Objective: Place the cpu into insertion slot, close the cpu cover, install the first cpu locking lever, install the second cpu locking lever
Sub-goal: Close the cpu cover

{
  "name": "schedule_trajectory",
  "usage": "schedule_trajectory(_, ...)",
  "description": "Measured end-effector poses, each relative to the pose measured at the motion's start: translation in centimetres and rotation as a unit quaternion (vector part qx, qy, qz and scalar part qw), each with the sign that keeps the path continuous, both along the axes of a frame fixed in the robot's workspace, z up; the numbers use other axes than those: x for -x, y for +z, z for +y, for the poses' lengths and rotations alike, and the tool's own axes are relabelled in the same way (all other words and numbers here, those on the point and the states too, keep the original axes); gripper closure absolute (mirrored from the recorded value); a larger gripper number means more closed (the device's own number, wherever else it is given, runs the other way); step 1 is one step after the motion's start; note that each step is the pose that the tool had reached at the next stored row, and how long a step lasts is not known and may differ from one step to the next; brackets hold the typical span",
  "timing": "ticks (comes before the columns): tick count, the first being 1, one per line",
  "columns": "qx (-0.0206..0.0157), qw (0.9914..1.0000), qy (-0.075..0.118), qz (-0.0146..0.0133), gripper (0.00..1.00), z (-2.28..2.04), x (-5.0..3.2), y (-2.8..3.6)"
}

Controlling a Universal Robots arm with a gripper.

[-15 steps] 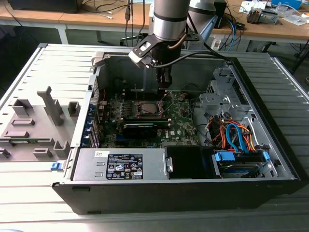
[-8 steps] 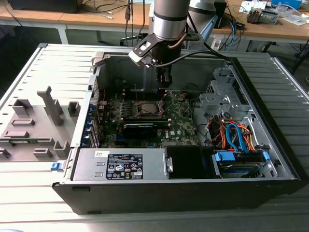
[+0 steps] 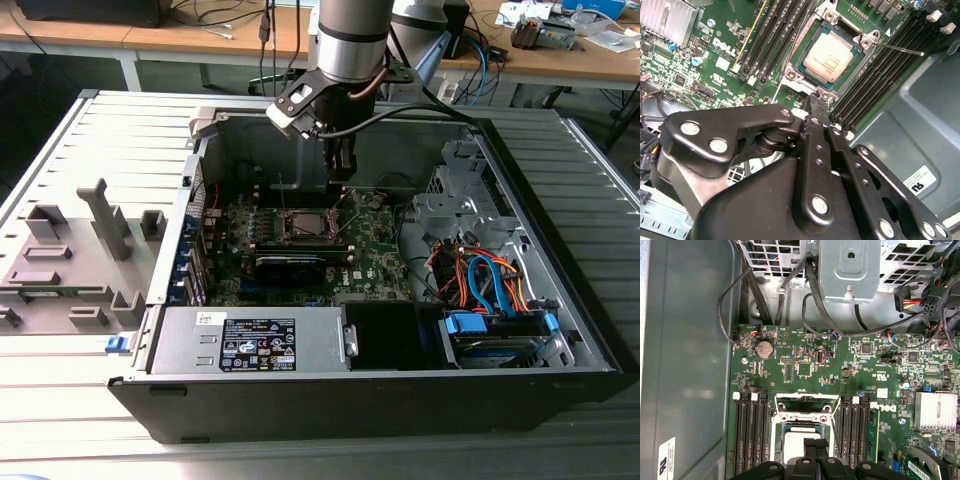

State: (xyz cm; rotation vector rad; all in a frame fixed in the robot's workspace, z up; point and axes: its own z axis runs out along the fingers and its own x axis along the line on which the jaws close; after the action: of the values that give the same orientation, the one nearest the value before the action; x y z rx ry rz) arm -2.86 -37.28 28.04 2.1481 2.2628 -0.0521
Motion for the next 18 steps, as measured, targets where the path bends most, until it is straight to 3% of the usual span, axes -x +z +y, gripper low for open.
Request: schedule_trajectory(18,0.0,1.0,0.0,0.0,0.89,0.0,-0.76,0.0)
